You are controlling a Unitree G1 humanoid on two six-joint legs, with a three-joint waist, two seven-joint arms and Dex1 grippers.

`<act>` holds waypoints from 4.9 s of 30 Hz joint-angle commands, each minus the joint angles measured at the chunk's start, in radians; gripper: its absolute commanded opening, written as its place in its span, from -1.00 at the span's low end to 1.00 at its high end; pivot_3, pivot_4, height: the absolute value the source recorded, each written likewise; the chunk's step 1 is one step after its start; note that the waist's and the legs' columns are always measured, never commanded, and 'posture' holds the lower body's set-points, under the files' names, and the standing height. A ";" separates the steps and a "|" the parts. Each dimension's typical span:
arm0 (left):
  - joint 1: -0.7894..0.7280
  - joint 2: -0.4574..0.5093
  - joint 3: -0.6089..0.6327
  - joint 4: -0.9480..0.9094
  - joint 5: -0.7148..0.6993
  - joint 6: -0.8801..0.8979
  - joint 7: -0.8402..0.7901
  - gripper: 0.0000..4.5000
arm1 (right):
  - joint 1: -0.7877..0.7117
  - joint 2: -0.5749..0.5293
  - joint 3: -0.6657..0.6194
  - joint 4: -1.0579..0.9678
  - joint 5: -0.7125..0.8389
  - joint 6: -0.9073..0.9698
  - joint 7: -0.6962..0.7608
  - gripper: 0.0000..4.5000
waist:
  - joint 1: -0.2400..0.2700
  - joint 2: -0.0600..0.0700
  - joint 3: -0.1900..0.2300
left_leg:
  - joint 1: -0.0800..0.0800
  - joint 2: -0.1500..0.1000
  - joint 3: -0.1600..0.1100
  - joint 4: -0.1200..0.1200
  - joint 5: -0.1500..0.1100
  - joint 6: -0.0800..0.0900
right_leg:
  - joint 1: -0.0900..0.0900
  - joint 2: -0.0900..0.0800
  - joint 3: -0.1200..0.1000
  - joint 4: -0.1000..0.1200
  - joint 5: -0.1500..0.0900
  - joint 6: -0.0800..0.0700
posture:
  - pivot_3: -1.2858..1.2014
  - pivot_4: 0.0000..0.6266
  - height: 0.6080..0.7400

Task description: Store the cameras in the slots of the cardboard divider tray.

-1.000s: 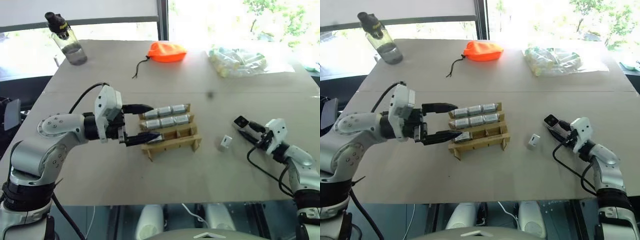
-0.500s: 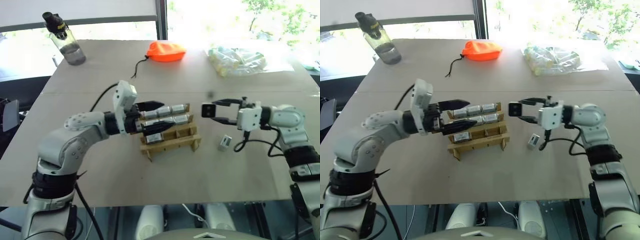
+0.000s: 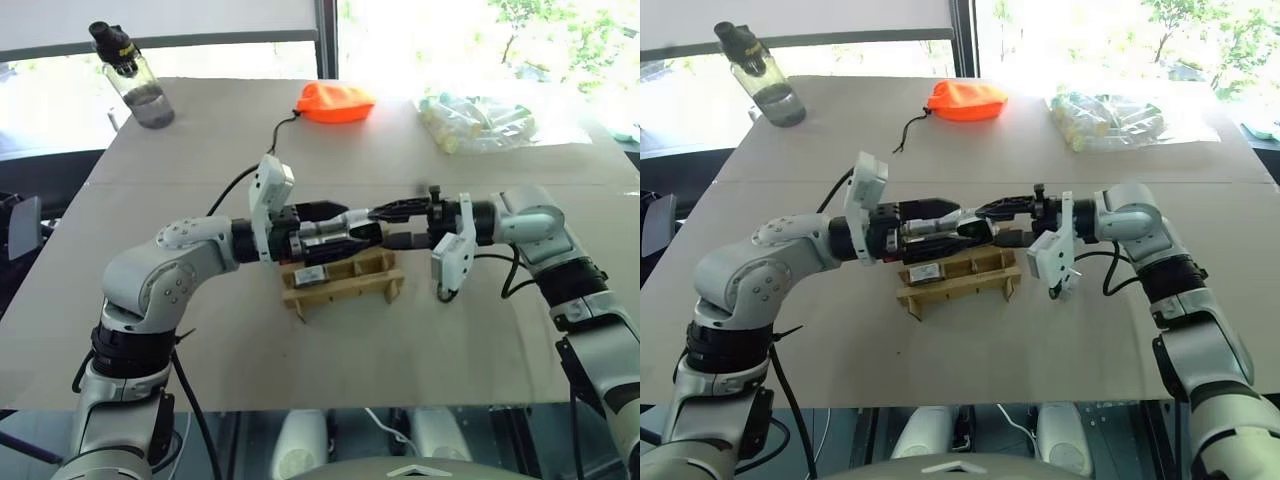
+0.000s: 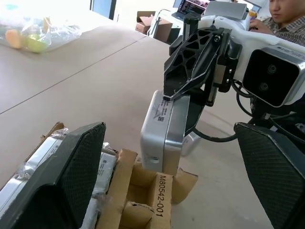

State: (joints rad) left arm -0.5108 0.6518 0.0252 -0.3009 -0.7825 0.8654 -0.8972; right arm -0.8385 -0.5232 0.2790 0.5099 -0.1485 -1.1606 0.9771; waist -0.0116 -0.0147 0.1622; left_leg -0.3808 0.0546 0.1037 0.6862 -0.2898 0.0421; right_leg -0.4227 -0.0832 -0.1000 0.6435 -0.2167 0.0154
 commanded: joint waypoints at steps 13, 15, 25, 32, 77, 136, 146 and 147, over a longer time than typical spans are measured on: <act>-0.151 0.121 -0.134 0.061 0.049 0.055 -0.203 0.99 | -0.020 -0.039 0.073 -0.075 -0.031 -0.005 -0.105 -0.22 | -0.001 0.000 0.000 | 0.000 0.000 0.000 0.000 0.000 0.000 | 0.000 0.000 -0.001 0.000 0.000 0.000 | 0.03 -0.52 0.78; -0.171 0.134 -0.160 0.081 0.075 0.051 -0.219 0.99 | -0.021 -0.038 0.079 -0.076 -0.027 0.000 -0.112 -0.22 | -0.001 0.000 0.000 | 0.000 0.000 0.001 0.000 0.000 0.000 | 0.000 0.000 -0.001 0.000 0.000 0.000 | 0.03 -0.52 0.78; -0.252 0.110 -0.231 0.168 0.158 0.035 -0.265 0.99 | -0.012 -0.030 0.129 -0.089 -0.026 0.019 -0.118 -0.22 | 0.000 0.000 0.000 | -0.001 0.000 0.001 0.000 0.000 0.000 | -0.001 0.001 -0.001 0.000 0.000 0.000 | 0.03 -0.52 0.78; -0.257 0.098 -0.230 0.164 0.169 0.044 -0.285 0.99 | -0.009 -0.031 0.146 -0.100 -0.023 0.032 -0.122 -0.22 | 0.000 0.000 0.000 | -0.001 0.000 0.001 0.000 0.000 0.000 | -0.001 0.000 -0.001 0.000 0.000 0.000 | 0.03 -0.52 0.78; -0.095 0.114 -0.267 0.158 0.378 -0.212 -0.271 -0.67 | 0.713 -0.272 -0.457 -0.252 1.037 1.183 0.603 1.00 | 0.026 -0.001 0.000 | 0.000 -0.001 -0.002 0.000 0.000 0.001 | 0.001 0.002 -0.003 -0.001 0.000 0.000 | 0.03 -0.52 0.78; 0.156 0.171 0.069 -0.182 0.087 -0.081 -0.209 0.98 | 0.021 -0.428 0.432 0.177 0.767 0.624 0.637 1.00 | 0.025 0.000 0.001 | -0.001 0.001 -0.003 0.001 0.000 0.001 | 0.001 0.001 -0.003 -0.002 0.000 0.000 | 0.03 -0.52 0.78; 0.257 0.193 0.123 -0.260 0.046 -0.065 -0.124 0.98 | -0.181 -0.369 0.725 0.375 0.681 0.397 0.637 1.00 | 0.021 0.001 0.002 | -0.002 0.000 -0.004 0.002 0.000 0.000 | 0.000 -0.001 -0.007 -0.001 0.000 0.000 | 0.03 -0.52 0.78; 0.262 0.194 0.127 -0.264 0.042 -0.064 -0.119 0.98 | -0.192 -0.365 0.744 0.383 0.680 0.378 0.637 1.00 | 0.023 0.001 0.002 | -0.002 0.000 -0.004 0.002 0.000 0.000 | 0.000 -0.001 -0.007 -0.001 0.000 0.000 | 0.03 -0.52 0.78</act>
State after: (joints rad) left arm -0.2526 0.8355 0.1175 -0.5263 -0.7130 0.8022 -1.0261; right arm -0.9990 -0.8899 0.9986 0.8750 0.5295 -0.7280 1.5571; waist 0.0110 -0.0141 0.1641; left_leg -0.3832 0.0546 0.0992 0.6879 -0.2900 0.0424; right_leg -0.4222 -0.0843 -0.1069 0.6424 -0.2167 0.0152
